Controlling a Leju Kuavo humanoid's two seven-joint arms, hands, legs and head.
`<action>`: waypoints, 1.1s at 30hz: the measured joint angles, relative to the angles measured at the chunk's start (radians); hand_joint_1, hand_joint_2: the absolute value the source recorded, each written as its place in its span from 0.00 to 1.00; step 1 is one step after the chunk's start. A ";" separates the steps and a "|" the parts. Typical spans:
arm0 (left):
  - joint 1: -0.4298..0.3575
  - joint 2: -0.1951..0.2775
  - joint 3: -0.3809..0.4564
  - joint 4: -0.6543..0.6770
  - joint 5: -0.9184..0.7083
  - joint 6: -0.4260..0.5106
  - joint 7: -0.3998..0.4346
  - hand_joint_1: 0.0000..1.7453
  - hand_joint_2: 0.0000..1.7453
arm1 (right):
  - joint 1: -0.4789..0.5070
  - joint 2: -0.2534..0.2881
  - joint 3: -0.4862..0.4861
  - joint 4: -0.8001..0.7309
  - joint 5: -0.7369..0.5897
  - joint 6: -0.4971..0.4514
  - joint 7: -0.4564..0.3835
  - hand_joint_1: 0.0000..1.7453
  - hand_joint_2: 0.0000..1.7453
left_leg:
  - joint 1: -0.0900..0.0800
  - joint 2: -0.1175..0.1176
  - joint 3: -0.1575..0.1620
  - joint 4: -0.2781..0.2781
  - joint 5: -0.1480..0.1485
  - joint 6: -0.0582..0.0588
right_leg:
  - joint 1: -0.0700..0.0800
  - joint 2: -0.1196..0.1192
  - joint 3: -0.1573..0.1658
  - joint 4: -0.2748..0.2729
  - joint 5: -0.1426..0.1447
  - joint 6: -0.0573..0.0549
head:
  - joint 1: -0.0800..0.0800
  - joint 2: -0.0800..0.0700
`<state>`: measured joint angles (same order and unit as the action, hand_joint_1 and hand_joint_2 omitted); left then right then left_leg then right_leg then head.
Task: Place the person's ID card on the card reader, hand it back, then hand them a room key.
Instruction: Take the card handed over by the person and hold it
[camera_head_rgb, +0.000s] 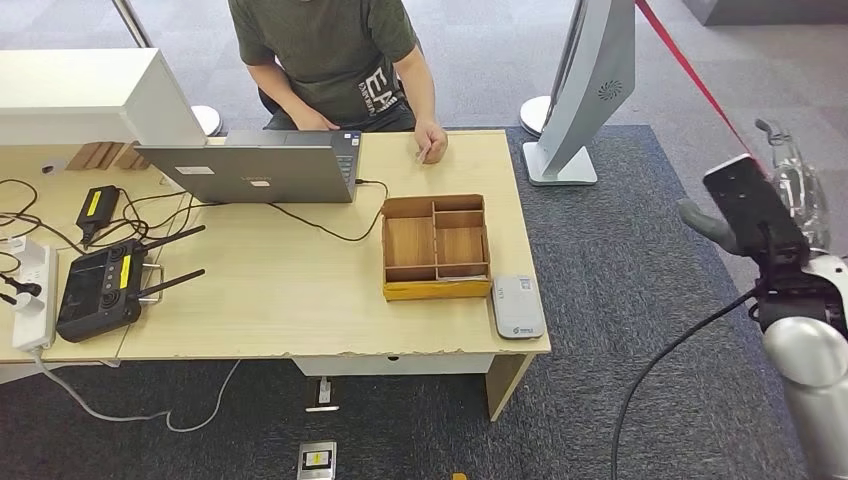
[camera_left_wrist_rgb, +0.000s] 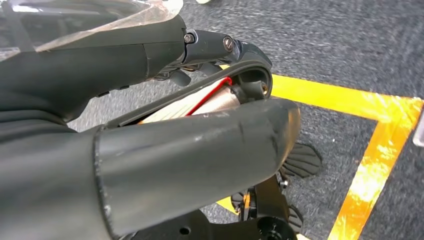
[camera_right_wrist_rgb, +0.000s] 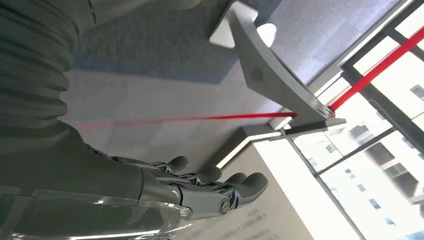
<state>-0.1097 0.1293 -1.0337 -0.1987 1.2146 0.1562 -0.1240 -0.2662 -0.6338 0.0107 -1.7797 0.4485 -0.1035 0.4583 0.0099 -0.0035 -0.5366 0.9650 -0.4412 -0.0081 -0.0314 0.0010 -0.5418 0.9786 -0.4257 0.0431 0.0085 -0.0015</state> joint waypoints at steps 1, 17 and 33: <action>-0.001 0.000 -0.005 0.000 -0.006 -0.002 -0.003 0.00 0.00 | -0.022 0.002 0.031 -0.015 0.085 0.030 0.007 0.00 1.00 | 0.000 0.000 0.000 0.000 0.000 0.000 | 0.000 0.000 0.000 0.000 0.000 0.000 | 0.000 0.000; -0.012 0.000 -0.057 0.000 -0.028 0.001 0.031 0.00 0.00 | -0.261 0.135 0.461 0.029 0.593 0.080 0.039 0.00 1.00 | 0.001 -0.002 -0.001 0.000 0.002 -0.001 | 0.001 -0.003 -0.002 0.000 0.000 0.000 | 0.000 0.000; -0.010 0.001 -0.069 0.000 -0.025 0.002 0.027 0.00 0.00 | -0.291 0.182 0.527 0.097 0.606 0.079 0.024 0.00 1.00 | 0.001 -0.002 -0.001 0.000 0.002 -0.001 | 0.001 -0.003 -0.002 0.000 0.000 0.000 | 0.000 0.000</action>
<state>-0.1197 0.1302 -1.1028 -0.1987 1.1896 0.1579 -0.0967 -0.5573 -0.4522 0.5380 -1.6825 1.0546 -0.0243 0.4826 0.0114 -0.0057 -0.5379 0.9650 -0.4395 -0.0092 -0.0300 -0.0016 -0.5436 0.9789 -0.4256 0.0427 0.0083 -0.0015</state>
